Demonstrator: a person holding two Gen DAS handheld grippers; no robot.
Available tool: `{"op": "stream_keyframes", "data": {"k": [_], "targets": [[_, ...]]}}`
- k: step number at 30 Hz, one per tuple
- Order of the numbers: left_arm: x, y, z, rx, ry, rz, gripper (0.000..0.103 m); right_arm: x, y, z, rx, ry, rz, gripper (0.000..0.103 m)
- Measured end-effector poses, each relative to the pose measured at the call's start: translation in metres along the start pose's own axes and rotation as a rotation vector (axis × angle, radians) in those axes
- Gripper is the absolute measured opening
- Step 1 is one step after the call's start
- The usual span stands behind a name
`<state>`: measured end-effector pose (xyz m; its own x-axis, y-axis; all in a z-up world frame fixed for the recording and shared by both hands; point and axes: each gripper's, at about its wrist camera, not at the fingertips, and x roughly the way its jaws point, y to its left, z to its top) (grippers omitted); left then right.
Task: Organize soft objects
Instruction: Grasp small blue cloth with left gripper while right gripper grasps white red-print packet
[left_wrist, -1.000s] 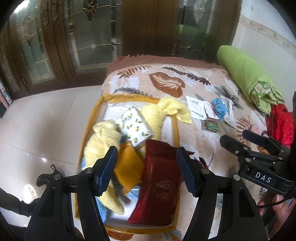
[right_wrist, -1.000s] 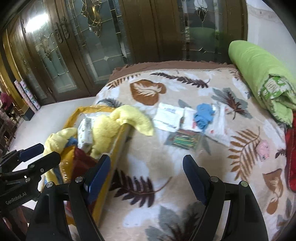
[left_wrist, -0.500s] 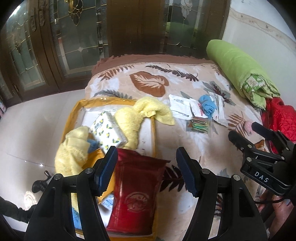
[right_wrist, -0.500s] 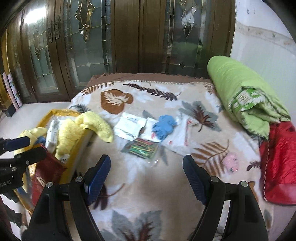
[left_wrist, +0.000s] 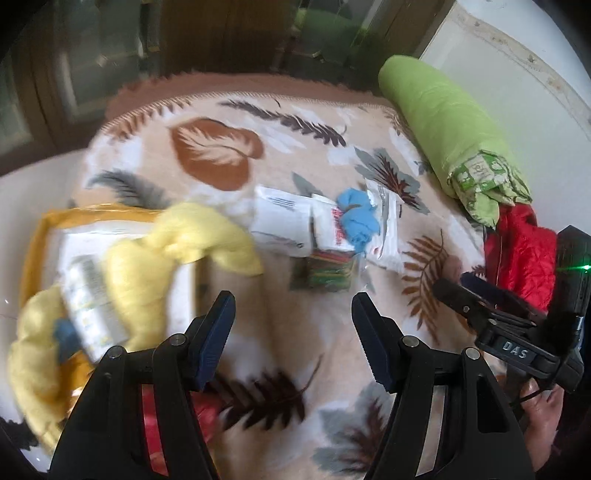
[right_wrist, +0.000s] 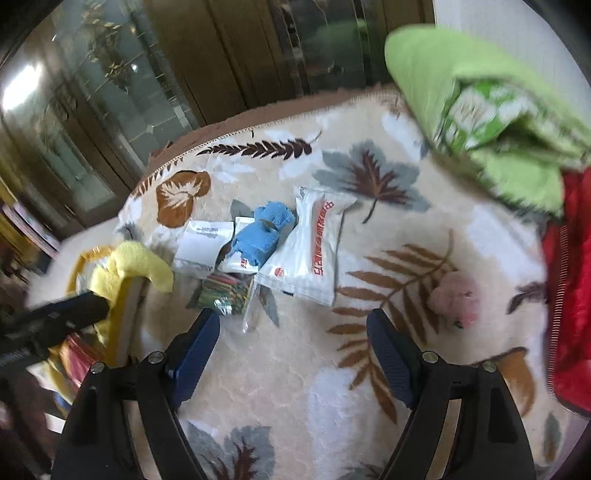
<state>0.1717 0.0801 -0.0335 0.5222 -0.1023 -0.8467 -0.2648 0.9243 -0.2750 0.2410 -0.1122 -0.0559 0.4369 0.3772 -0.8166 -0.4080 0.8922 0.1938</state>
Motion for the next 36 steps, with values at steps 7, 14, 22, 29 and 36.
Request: {"op": "stream_keyframes", "data": {"k": [7, 14, 22, 29, 36], "targets": [[0.052, -0.028, 0.026, 0.031, 0.052, 0.046, 0.066, 0.034, -0.011, 0.044, 0.064, 0.132, 0.051, 0.082], [0.082, -0.043, 0.042, -0.048, 0.001, -0.041, 0.066, 0.075, -0.026, 0.063, 0.097, 0.181, -0.043, 0.082], [0.088, -0.022, 0.05, -0.164, -0.071, -0.041, 0.066, 0.109, -0.02, 0.077, 0.086, 0.229, -0.09, 0.075], [0.101, -0.015, 0.05, -0.215, -0.049, -0.067, 0.074, 0.122, -0.019, 0.072, -0.016, 0.285, -0.139, 0.045], [0.111, -0.058, 0.058, -0.106, -0.051, -0.074, 0.074, 0.089, -0.062, 0.046, -0.007, 0.287, -0.117, 0.04]]}}
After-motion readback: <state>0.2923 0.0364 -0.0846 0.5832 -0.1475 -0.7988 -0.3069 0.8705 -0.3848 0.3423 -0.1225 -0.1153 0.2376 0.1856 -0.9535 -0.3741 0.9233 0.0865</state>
